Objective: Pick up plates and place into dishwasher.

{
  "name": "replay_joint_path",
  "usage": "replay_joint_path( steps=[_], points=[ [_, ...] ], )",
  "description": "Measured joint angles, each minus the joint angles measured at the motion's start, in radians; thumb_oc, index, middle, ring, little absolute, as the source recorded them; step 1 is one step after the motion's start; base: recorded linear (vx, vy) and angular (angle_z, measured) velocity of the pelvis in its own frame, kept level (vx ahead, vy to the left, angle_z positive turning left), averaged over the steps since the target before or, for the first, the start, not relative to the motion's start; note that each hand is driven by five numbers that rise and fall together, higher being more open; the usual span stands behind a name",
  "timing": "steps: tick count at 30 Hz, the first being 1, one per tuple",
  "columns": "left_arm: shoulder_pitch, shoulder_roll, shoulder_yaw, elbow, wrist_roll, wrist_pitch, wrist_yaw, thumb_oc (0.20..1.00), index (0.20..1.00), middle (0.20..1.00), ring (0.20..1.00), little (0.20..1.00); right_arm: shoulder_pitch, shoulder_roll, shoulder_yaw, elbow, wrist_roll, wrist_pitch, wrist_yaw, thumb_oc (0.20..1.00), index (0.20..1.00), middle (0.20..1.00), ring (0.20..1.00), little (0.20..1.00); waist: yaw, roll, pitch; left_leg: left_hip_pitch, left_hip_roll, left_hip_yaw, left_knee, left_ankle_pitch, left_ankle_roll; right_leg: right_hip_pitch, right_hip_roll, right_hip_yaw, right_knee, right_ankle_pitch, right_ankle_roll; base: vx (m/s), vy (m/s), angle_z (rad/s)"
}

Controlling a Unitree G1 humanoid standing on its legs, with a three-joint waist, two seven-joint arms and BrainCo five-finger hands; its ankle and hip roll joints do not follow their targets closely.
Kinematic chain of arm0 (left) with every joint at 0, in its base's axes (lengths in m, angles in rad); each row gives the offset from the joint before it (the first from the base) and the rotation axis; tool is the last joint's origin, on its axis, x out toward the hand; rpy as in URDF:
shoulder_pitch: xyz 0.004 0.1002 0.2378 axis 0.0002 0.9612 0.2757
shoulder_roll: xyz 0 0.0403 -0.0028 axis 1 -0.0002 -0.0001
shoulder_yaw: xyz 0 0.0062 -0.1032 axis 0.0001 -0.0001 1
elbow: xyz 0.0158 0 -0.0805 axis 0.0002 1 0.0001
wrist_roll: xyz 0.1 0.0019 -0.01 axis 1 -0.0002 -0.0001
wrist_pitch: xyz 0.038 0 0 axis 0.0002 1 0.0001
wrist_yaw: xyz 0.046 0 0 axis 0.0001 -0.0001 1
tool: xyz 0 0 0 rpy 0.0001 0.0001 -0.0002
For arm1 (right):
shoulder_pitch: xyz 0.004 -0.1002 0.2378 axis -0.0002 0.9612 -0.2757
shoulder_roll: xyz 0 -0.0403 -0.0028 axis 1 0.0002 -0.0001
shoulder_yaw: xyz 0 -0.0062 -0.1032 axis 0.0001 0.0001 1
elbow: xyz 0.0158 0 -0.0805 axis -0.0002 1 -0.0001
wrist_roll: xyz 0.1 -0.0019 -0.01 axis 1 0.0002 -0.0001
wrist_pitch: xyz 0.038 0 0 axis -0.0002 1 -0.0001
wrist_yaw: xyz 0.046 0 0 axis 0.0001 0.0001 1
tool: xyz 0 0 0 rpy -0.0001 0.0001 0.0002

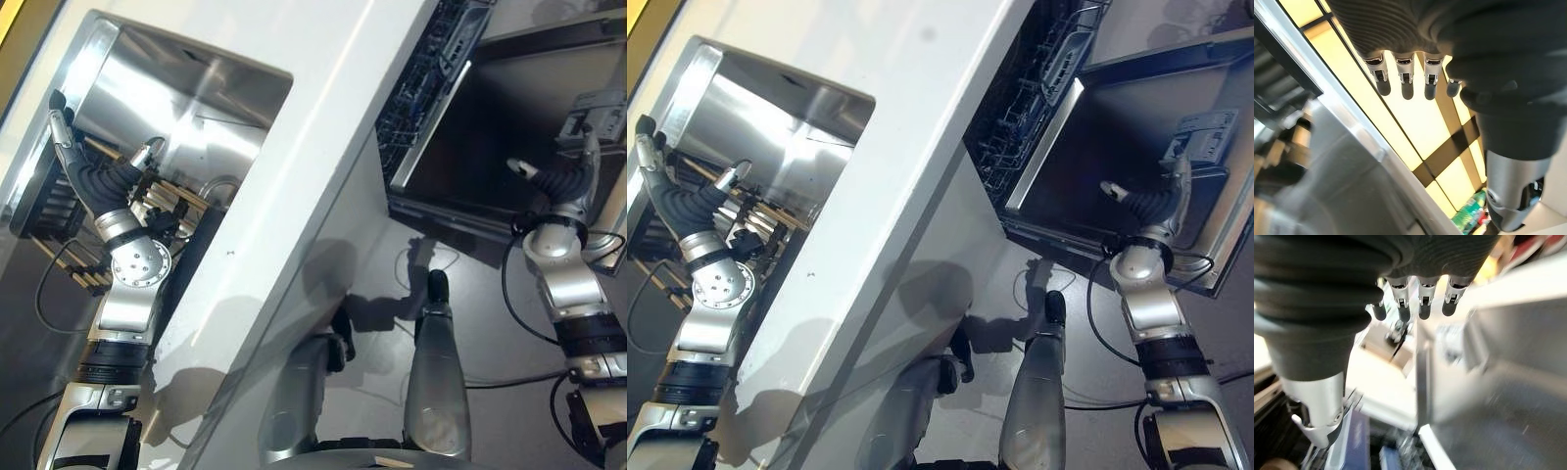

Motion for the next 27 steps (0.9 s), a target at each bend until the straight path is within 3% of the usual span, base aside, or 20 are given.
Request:
replay_joint_path(
  steps=[3,10,16,18,20,21,23,25,27],
  points=[
    [0.016,-0.010,0.003,0.000,0.005,-0.020,0.002,1.000,1.000,1.000,1.000,1.000,0.071,0.036,-0.051,-0.031,0.000,-0.023,-0.063,1.000,1.000,1.000,1.000,1.000,-0.009,-0.004,0.003,0.039,-0.002,0.011,-0.030,0.002,0.003,0.033,0.007,0.016,-0.040,0.018,0.002,0.06,0.170,-0.22],
    [0.078,-0.029,0.011,-0.001,0.006,-0.066,0.024,1.000,1.000,1.000,1.000,1.000,0.227,0.132,-0.133,-0.037,0.003,-0.146,-0.192,1.000,1.000,1.000,1.000,1.000,-0.064,-0.005,0.003,0.133,-0.042,0.027,-0.112,0.012,0.025,0.080,0.007,0.072,-0.115,0.031,0.010,0.07,0.177,-0.29],
    [0.097,-0.011,0.033,0.013,0.016,-0.090,0.032,1.000,1.000,1.000,1.000,1.000,0.291,0.188,-0.127,0.036,0.070,-0.247,-0.204,1.000,1.000,1.000,1.000,1.000,-0.108,0.008,-0.007,0.154,-0.065,0.066,-0.153,0.025,0.037,0.047,-0.002,0.105,-0.133,0.037,0.003,-0.01,0.169,-0.35],
    [0.098,0.002,0.041,0.028,0.028,-0.090,0.032,1.000,1.000,1.000,1.000,1.000,0.287,0.191,-0.126,0.072,0.110,-0.285,-0.203,1.000,1.000,1.000,1.000,1.000,-0.105,0.022,-0.015,0.138,-0.060,0.094,-0.165,0.031,0.042,0.011,-0.007,0.101,-0.134,0.020,0.026,-0.03,0.105,-0.40],
    [0.101,0.015,0.048,0.065,0.035,-0.090,0.032,1.000,1.000,1.000,1.000,1.000,0.288,0.199,-0.125,0.119,0.155,-0.329,-0.206,1.000,1.000,1.000,1.000,1.000,-0.108,0.042,-0.030,0.114,-0.050,0.133,-0.145,0.030,0.034,-0.060,-0.011,0.125,0.023,0.002,-0.011,-0.01,0.120,-0.12],
    [0.103,0.020,0.050,0.088,0.035,-0.093,0.034,1.000,1.000,1.000,1.000,1.000,0.289,0.196,-0.125,0.153,0.181,-0.364,-0.205,1.000,1.000,1.000,1.000,1.000,-0.105,0.047,-0.033,0.104,-0.061,0.147,-0.128,0.021,0.022,-0.069,-0.018,0.125,0.027,-0.004,0.024,0.00,0.112,-0.20],
    [0.122,0.024,0.051,0.125,0.035,-0.094,0.037,1.000,1.000,1.000,1.000,1.000,0.230,0.195,-0.125,0.245,0.238,-0.421,-0.193,1.000,1.000,1.000,1.000,1.000,-0.106,0.088,-0.063,0.078,-0.062,0.150,-0.128,0.020,0.022,-0.108,-0.023,0.131,0.021,0.009,0.020,-0.01,0.073,-0.31],
    [0.120,0.023,0.034,0.122,0.030,-0.109,0.048,1.000,1.000,1.000,1.000,1.000,0.200,0.216,-0.120,0.298,0.328,-0.481,-0.154,1.000,1.000,1.000,1.000,1.000,-0.105,0.098,-0.070,0.083,-0.076,0.150,-0.132,0.018,0.025,-0.116,-0.030,0.132,0.012,0.011,0.021,-0.03,0.016,-0.33],
    [0.121,0.029,0.040,0.121,0.018,-0.120,0.076,1.000,1.000,1.000,1.000,1.000,0.162,0.252,-0.120,0.331,0.421,-0.552,-0.089,1.000,1.000,1.000,1.000,1.000,-0.087,0.109,-0.075,0.060,-0.061,0.167,-0.135,0.018,0.034,-0.160,-0.045,0.126,0.024,0.014,0.014,-0.02,-0.022,-0.45]
  ],
)
